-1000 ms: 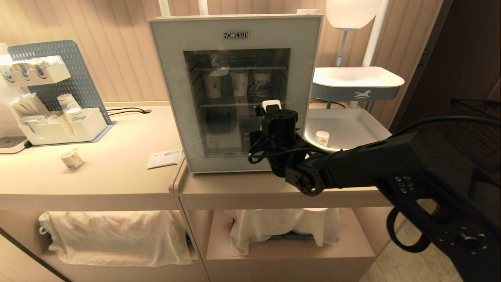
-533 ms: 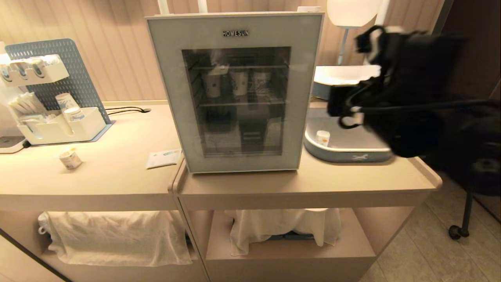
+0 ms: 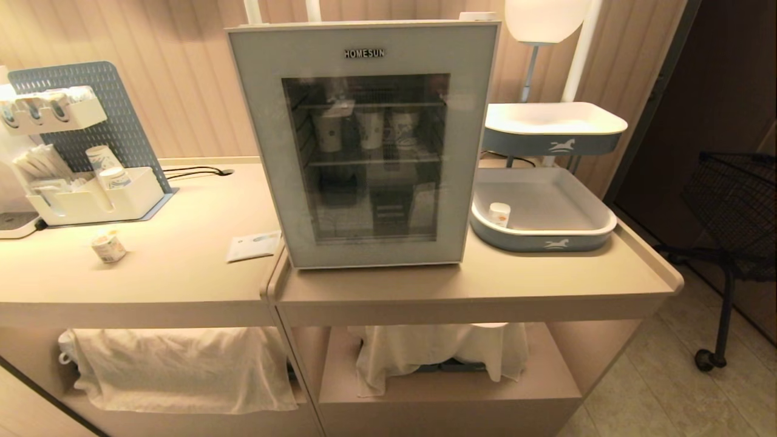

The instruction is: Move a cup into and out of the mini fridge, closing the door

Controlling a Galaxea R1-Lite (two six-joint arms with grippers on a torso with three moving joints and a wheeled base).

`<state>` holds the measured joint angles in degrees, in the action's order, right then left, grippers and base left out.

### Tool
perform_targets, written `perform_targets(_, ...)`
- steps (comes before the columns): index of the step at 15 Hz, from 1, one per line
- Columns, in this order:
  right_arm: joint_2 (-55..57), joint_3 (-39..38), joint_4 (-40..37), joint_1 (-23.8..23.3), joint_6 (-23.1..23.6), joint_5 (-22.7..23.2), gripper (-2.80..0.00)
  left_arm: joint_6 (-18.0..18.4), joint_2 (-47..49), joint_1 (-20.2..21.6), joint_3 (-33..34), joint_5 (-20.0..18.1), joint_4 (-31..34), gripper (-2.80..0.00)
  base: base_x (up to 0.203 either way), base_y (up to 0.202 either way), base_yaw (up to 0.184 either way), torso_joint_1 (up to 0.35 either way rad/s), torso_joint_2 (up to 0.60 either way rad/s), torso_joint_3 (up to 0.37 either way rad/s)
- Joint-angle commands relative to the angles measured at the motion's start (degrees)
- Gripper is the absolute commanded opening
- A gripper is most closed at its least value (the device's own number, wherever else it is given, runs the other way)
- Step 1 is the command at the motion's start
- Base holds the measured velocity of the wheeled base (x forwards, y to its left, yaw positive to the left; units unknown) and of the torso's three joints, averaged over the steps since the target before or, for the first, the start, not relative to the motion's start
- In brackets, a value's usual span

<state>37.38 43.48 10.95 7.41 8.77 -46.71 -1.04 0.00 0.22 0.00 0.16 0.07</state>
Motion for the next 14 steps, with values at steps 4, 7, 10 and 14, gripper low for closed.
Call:
perform_targets(4, -22.42, -20.40, -1.74, -6.21, -2.38, 17.63, -2.80, 0.07, 0.00, 0.04, 0.09, -0.02, 0.01, -2.80, 0.000, 0.000, 0.000, 0.000, 0.00, 0.000)
perform_targets(7, -31.34, -28.68, -0.98, -6.39, -4.75, 26.75, -2.80, 0.07, 0.00, 0.04, 0.09, 0.00, 0.01, -2.80, 0.000, 0.000, 0.000, 0.000, 0.00, 0.000)
perform_targets(10, -37.93, -42.08, 0.60, -6.81, -5.59, 33.44, -2.80, 0.07, 0.00, 0.04, 0.09, 0.02, 0.01, -2.80, 0.000, 0.000, 0.000, 0.000, 0.00, 0.000)
perform_targets(14, -37.40, -42.51, -15.46, -7.03, -9.18, 46.05, -2.80, 0.07, 0.00, 0.04, 0.09, -0.01, 0.01, -2.80, 0.000, 0.000, 0.000, 0.000, 0.00, 0.000)
